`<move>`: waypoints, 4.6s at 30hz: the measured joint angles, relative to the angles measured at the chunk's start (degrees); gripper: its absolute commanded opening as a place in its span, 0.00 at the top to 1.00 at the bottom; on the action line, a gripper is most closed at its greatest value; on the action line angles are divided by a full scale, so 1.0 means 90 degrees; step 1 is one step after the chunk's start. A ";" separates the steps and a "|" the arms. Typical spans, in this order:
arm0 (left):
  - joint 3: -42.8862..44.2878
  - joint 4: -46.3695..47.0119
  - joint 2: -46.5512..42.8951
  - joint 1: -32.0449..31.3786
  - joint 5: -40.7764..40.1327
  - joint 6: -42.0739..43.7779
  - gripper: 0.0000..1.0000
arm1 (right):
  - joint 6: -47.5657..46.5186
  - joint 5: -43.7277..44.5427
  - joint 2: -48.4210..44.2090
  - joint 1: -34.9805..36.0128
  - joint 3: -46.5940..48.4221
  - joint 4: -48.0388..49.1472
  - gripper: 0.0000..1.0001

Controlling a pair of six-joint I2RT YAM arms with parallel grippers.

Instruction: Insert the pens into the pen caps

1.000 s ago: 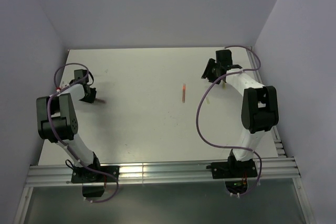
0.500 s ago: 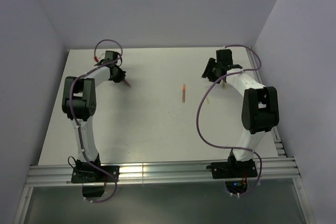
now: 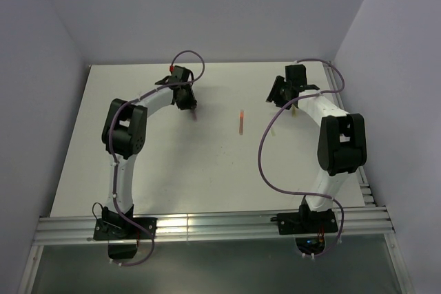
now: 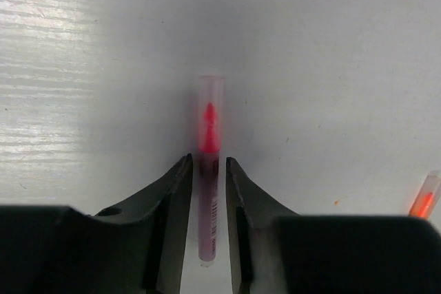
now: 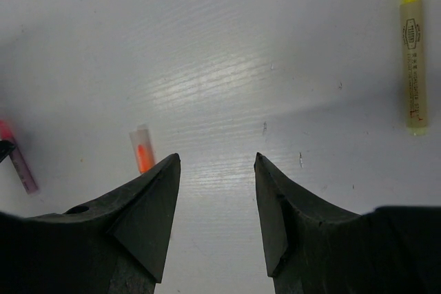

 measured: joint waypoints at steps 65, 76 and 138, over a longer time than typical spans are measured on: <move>-0.2504 -0.0238 -0.4682 0.0350 0.0818 -0.0061 0.41 | -0.0988 0.1158 0.1996 -0.1044 0.1649 -0.1331 0.74; -0.2645 0.0063 -0.4609 0.0522 0.1506 -0.0296 0.43 | -0.0984 0.1158 0.1967 -0.1022 0.1630 -0.1324 1.00; -0.4588 0.3434 -0.6419 0.0134 0.3296 -0.1418 0.41 | 0.1928 -0.3152 -0.1841 0.3167 -0.1190 0.3509 1.00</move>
